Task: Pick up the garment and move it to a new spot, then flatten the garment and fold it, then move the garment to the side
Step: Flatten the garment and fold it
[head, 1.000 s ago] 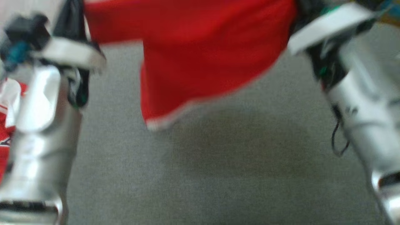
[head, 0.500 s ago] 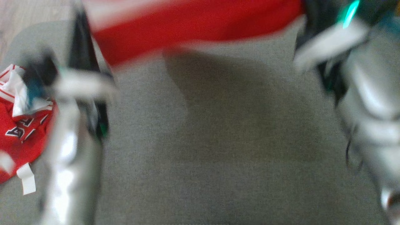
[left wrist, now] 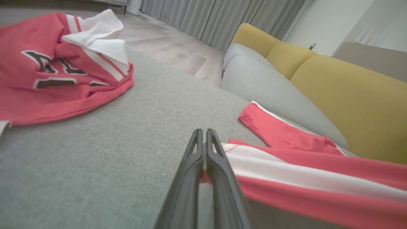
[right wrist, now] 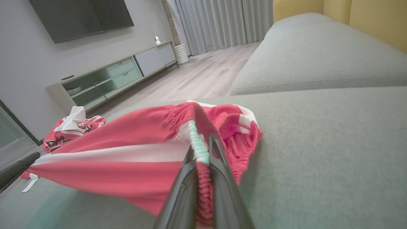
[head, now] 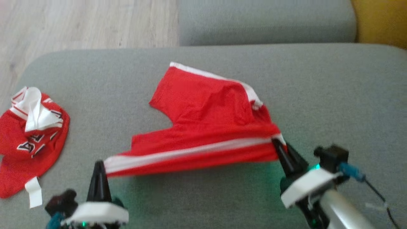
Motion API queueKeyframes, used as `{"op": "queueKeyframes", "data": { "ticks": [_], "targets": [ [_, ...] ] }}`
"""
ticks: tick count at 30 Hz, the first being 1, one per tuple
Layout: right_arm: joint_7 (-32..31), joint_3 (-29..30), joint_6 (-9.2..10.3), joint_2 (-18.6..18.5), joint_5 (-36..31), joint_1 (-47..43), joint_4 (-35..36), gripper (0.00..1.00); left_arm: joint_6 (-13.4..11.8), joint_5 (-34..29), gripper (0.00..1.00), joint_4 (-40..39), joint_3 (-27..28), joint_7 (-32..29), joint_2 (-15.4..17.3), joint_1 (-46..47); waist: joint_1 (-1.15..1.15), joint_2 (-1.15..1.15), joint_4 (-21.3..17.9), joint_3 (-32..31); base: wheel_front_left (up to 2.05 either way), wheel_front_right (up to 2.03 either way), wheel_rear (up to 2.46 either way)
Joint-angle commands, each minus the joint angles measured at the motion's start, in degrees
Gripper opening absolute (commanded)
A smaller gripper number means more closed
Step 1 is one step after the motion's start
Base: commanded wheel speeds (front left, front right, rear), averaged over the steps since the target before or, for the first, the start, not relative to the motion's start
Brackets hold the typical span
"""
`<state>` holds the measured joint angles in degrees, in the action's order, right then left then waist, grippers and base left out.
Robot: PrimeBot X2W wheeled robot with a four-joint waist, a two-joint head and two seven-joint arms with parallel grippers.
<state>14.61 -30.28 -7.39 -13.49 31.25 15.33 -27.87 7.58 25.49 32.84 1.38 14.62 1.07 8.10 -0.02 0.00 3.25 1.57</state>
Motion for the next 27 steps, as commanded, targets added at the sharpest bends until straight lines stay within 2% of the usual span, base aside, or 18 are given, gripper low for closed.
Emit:
{"op": "queueKeyframes", "data": {
  "ticks": [1,7,11,14,18,24,27],
  "targets": [
    [0.4,1.1,-0.10,-0.8,0.9,-0.9,2.1,0.00,-0.5,0.6,0.00,-2.4,2.2,0.4,1.8,-1.5,0.02,0.00,-0.4,-1.8,0.00,0.00,0.00],
    [0.4,1.4,-0.10,-0.4,2.0,-6.4,4.7,0.00,-0.6,-0.9,0.00,-7.0,0.6,0.4,1.8,-5.9,0.02,0.00,-1.5,-2.5,0.00,0.00,0.00],
    [0.4,2.3,-0.10,0.6,3.2,-6.1,5.1,0.00,-0.5,-4.0,0.00,-8.0,-0.4,0.4,1.9,-3.5,0.02,0.00,-2.9,-0.9,0.00,0.00,0.00],
    [0.4,3.6,-0.10,2.9,4.3,-2.0,4.3,0.00,-0.2,-6.1,0.00,-5.7,-3.5,0.3,4.5,5.5,0.02,0.00,-4.3,2.7,0.00,0.00,0.00],
    [0.4,3.6,-0.10,6.0,4.9,3.7,1.7,0.00,-0.1,-6.6,0.00,-1.4,-8.2,-3.2,8.4,18.0,0.02,0.00,-5.6,6.7,0.00,0.00,0.00],
    [0.4,5.0,-0.10,9.4,6.1,11.2,-2.7,0.00,-0.1,0.3,0.00,5.0,-14.2,-9.7,10.3,32.9,0.02,0.00,-7.6,12.0,0.00,0.00,0.00],
    [0.4,5.1,-0.10,10.2,6.0,13.9,-4.5,0.00,-0.1,2.3,0.00,8.1,-17.2,-10.8,11.9,38.4,0.02,0.00,-8.3,14.1,0.00,0.00,0.00]
  ]
}}
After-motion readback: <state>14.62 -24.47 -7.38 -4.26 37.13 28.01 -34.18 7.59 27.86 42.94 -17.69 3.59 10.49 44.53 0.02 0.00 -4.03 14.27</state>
